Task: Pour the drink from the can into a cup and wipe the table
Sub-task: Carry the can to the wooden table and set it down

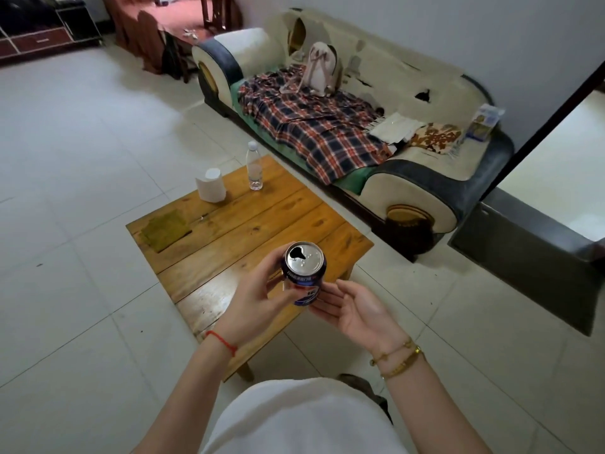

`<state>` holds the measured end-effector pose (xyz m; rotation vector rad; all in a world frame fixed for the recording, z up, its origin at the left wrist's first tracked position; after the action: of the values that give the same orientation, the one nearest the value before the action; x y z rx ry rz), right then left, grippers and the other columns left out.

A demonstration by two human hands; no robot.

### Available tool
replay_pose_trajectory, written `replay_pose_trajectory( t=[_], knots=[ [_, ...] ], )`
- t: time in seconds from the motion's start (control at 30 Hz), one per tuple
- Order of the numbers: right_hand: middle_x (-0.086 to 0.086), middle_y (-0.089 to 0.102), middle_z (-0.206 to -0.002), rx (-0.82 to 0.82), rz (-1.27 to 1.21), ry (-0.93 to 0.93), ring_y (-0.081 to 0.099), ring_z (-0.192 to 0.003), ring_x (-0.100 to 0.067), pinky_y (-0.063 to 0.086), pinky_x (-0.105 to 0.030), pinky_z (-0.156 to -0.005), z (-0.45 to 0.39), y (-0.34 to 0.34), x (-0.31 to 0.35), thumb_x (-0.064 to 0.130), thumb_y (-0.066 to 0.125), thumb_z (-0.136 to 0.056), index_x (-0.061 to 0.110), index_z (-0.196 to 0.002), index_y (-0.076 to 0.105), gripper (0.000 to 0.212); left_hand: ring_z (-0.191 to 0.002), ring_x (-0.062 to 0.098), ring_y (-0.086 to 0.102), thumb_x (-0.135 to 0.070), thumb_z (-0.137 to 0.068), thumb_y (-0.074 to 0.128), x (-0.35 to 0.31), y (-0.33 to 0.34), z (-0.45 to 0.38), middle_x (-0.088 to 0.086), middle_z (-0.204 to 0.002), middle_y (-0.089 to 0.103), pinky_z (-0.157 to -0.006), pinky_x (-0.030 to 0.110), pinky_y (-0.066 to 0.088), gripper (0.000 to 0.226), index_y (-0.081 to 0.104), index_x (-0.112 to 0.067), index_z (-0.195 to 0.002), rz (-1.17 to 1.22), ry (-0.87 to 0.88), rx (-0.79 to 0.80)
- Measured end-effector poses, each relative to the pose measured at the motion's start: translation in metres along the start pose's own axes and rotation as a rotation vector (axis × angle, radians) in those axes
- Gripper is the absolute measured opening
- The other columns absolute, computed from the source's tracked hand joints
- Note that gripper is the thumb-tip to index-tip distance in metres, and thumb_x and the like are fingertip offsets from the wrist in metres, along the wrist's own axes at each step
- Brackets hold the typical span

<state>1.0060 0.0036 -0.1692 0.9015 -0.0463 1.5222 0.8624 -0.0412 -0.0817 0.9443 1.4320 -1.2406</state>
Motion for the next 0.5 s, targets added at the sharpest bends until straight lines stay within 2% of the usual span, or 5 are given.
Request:
replay_pose_trajectory(
  t=[0.1,0.2,0.33,0.43,0.5],
  knots=[
    [-0.029,0.061,-0.124,0.019,0.026,0.013,0.056,-0.122,-0.039,0.046,-0.045,-0.103,-0.031,0.003,0.017,0.022,0.034,-0.103,-0.007,-0.123,0.056,0.042,-0.124,0.001,0.052,-0.005,-0.083,0.073,0.012,-0.007,-0.026,-0.012,-0.132,0.059,-0.1,0.017,0.045,0.061,0.049,-0.021,-0.137,-0.004,-0.028,-0.062],
    [-0.026,0.065,-0.12,0.041,0.098,0.019,0.059,-0.118,-0.037,0.046,-0.046,-0.104,-0.064,0.005,0.033,0.022,0.035,-0.103,-0.005,-0.121,0.058,0.04,-0.125,0.005,0.053,-0.005,-0.082,0.074,0.027,-0.013,-0.053,-0.013,-0.129,0.06,-0.101,0.024,0.047,0.059,0.051,-0.022,-0.134,-0.002,-0.056,-0.137],
    [-0.023,0.066,-0.117,0.07,0.18,0.041,0.061,-0.113,-0.034,0.051,-0.042,-0.096,-0.109,0.003,0.064,0.022,0.035,-0.103,-0.004,-0.119,0.06,0.039,-0.124,0.001,0.053,-0.004,-0.082,0.073,0.044,-0.012,-0.09,-0.02,-0.127,0.061,-0.103,0.024,0.047,0.06,0.052,-0.03,-0.133,0.017,-0.111,-0.253],
    [-0.017,0.069,-0.113,0.093,0.318,0.036,0.063,-0.109,-0.03,0.051,-0.04,-0.095,-0.142,0.001,0.099,0.021,0.036,-0.103,0.0,-0.118,0.061,0.035,-0.124,0.001,0.053,-0.004,-0.081,0.074,0.053,-0.01,-0.124,-0.017,-0.13,0.06,-0.105,0.029,0.046,0.063,0.051,-0.027,-0.135,0.037,-0.154,-0.352],
    [-0.009,0.069,-0.113,0.118,0.508,-0.005,0.063,-0.109,-0.024,0.051,-0.036,-0.096,-0.162,0.003,0.129,0.022,0.039,-0.103,0.01,-0.111,0.065,0.03,-0.124,0.002,0.053,-0.004,-0.081,0.074,0.056,-0.007,-0.15,-0.017,-0.13,0.06,-0.107,0.033,0.046,0.063,0.051,-0.028,-0.135,0.042,-0.179,-0.413]
  ],
)
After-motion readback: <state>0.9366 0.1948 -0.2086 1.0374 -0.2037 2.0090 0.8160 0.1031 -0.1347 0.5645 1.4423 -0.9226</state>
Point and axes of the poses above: each hand's wrist, its own z-axis away from the middle knuckle, its own y-axis out of the palm, x = y × z, the point moved 9 cm from there along -z, towards the middle knuckle
